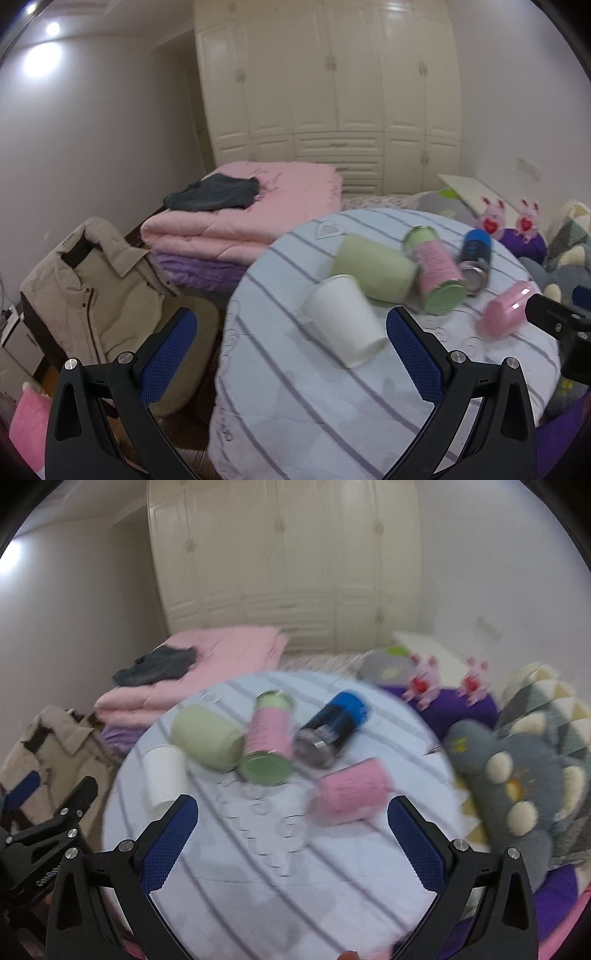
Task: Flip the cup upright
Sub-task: 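Move the right gripper to the white paper cup and grasp its body, then lift the white paper cup with the right gripper and rotate it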
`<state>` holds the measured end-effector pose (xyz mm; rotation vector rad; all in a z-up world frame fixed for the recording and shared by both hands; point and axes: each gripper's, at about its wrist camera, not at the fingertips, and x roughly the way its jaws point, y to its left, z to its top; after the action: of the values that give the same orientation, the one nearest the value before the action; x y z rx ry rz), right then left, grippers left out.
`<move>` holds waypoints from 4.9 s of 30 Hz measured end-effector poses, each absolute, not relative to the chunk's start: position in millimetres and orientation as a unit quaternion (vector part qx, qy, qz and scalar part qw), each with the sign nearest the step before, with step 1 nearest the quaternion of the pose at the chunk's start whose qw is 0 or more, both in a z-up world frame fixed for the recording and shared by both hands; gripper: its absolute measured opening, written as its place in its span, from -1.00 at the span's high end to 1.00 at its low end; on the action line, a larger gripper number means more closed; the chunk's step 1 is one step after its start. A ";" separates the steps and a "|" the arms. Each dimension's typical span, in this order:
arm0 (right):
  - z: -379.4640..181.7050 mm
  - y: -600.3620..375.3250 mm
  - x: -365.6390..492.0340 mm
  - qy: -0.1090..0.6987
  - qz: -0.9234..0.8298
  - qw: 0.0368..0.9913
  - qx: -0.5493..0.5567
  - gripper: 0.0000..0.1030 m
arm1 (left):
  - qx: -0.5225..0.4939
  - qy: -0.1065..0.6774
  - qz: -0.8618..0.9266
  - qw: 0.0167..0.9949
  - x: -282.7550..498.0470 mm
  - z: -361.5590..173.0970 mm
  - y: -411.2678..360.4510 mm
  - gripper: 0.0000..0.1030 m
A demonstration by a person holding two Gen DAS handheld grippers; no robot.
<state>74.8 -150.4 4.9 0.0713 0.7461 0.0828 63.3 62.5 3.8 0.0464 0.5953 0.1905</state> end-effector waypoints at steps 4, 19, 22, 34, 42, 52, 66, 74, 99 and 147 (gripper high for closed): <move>-1.3 -127.7 97.5 0.388 0.060 0.919 0.032 -1.00 | 0.008 0.311 0.102 0.945 73.4 -1.1 84.7 -1.00; -25.2 -36.6 154.6 0.452 0.114 0.882 -0.062 -1.00 | -0.030 0.389 0.137 0.910 110.7 -48.6 152.2 -1.00; -35.1 -20.3 163.9 0.463 0.129 0.874 -0.076 -1.00 | -0.035 0.404 0.144 0.903 115.4 -59.0 164.2 -1.00; -81.2 16.1 196.6 0.524 0.158 0.830 -0.106 -0.85 | -0.048 0.450 0.157 0.878 138.1 -91.0 186.9 -1.00; -93.0 6.8 204.1 0.548 0.176 0.815 -0.065 -0.24 | -0.044 0.455 0.145 0.878 141.9 -94.9 181.4 -1.00; -78.2 -8.2 188.2 0.535 0.170 0.826 -0.051 -0.24 | -0.036 0.445 0.134 0.885 136.6 -82.6 167.6 -1.00; -67.5 -54.4 160.6 0.536 0.124 0.835 -0.005 -0.24 | 0.003 0.424 0.077 0.902 125.1 -63.3 114.2 -1.00; -78.5 -84.8 140.6 0.553 0.075 0.830 0.029 -0.24 | 0.026 0.432 0.049 0.900 117.5 -70.8 93.1 -1.00; -87.5 -105.5 117.3 0.576 0.012 0.817 0.034 -0.50 | 0.044 0.429 0.030 0.902 99.4 -66.1 77.4 -1.00; -74.6 -288.8 91.2 0.504 -0.001 0.834 0.227 -0.51 | 0.041 0.506 -0.046 0.860 120.2 -58.5 -95.6 -1.00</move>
<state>91.2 -288.8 -74.6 0.4806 1.0674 -0.0023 120.2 -95.6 -58.5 0.0861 1.0620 -0.0968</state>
